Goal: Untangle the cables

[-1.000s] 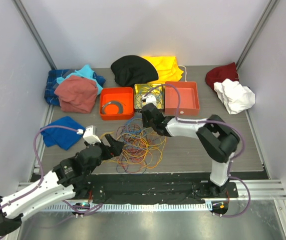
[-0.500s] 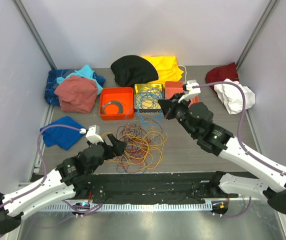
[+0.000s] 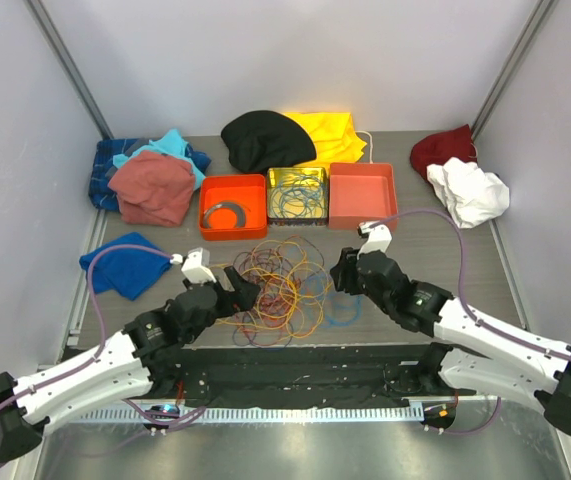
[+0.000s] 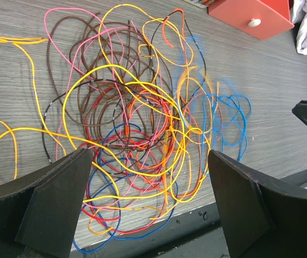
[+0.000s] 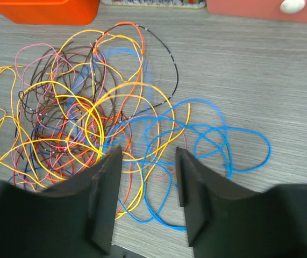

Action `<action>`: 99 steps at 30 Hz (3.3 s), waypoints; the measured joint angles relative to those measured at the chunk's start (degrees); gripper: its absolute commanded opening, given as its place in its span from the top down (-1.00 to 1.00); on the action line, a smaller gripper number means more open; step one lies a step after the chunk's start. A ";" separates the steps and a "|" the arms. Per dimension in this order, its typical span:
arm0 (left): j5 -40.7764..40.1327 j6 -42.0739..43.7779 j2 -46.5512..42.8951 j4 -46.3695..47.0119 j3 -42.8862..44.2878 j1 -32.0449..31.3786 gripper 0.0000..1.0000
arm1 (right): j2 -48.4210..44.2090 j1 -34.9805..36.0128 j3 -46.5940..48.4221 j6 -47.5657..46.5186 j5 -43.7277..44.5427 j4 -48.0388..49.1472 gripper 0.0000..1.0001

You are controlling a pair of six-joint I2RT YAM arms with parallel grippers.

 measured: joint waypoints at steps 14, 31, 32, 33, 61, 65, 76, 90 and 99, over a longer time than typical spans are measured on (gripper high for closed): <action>1.79 3.37 12.41 5.29 3.21 0.00 -0.89 | 4.42 1.29 2.89 -0.46 3.15 2.43 0.01; 4.48 3.82 9.73 7.26 4.02 0.00 -0.89 | 32.26 -1.92 7.37 -4.96 4.02 15.37 0.07; 4.46 3.72 8.94 7.06 3.72 0.00 -0.89 | 32.24 -2.23 7.56 -4.94 4.44 15.82 0.07; 4.44 3.61 8.07 6.95 3.30 0.00 -0.89 | 32.17 -2.64 7.63 -4.92 4.83 16.22 0.07; 5.49 2.51 6.78 6.69 -0.28 0.00 -0.90 | 17.57 -7.54 -2.29 5.51 11.04 4.20 -0.13; 5.51 2.49 6.82 6.71 -0.28 0.00 -0.90 | 18.97 -8.98 -3.15 5.66 10.12 5.97 -0.12; 5.38 2.60 6.10 6.40 -0.28 0.00 -0.90 | 25.35 -12.35 -3.91 5.40 6.21 12.74 0.03; 4.85 2.84 5.38 5.68 -0.28 0.00 -0.91 | 27.15 -12.59 -3.91 4.76 4.09 16.20 0.98; 4.81 2.84 5.01 5.62 -0.28 0.00 -0.91 | 7.72 -11.39 3.72 1.44 2.56 8.94 0.98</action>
